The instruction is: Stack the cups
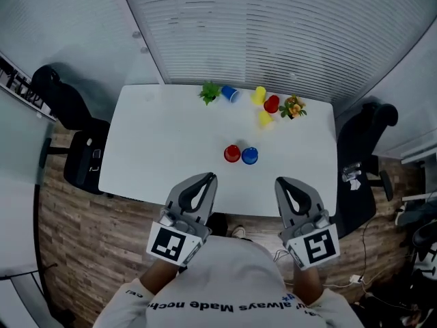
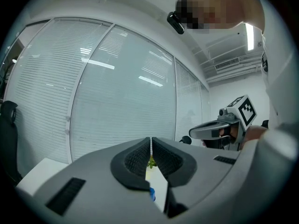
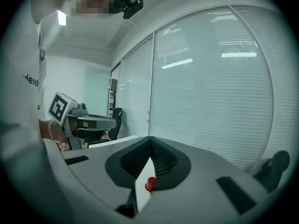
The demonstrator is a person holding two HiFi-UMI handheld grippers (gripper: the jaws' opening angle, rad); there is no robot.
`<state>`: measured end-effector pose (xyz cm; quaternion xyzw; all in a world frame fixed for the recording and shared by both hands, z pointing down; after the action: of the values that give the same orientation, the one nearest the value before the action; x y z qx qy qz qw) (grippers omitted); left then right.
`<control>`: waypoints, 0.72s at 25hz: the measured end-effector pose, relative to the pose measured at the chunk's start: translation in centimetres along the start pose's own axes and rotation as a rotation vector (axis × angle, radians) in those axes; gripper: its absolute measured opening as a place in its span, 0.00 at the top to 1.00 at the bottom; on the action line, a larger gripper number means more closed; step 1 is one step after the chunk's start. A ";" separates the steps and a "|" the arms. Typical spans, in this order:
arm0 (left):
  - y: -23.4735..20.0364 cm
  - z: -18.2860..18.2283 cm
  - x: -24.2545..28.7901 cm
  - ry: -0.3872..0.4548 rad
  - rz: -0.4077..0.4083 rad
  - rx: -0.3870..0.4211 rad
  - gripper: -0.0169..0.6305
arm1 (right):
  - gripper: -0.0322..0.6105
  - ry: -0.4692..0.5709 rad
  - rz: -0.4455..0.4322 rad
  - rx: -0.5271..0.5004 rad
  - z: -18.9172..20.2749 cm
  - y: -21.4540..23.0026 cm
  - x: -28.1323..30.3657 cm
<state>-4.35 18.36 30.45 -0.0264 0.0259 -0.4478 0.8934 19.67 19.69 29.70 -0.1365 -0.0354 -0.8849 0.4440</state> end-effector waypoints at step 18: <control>-10.1 1.7 8.3 -0.055 0.135 -0.024 0.93 | 0.94 -0.011 0.098 0.032 -1.8 3.4 11.5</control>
<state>-7.35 5.68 32.69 -0.0476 0.0084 -0.3851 0.9216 15.46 8.39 30.90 -0.1359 -0.0455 -0.8606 0.4886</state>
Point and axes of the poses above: the fingertips, and each gripper's own axes: x forward along the fingers, y to its right, z out of its underside, the point moved 9 cm from there along -x, backward along the fingers, and after that the axes turned 3 degrees about x, right-handed, at the moved point
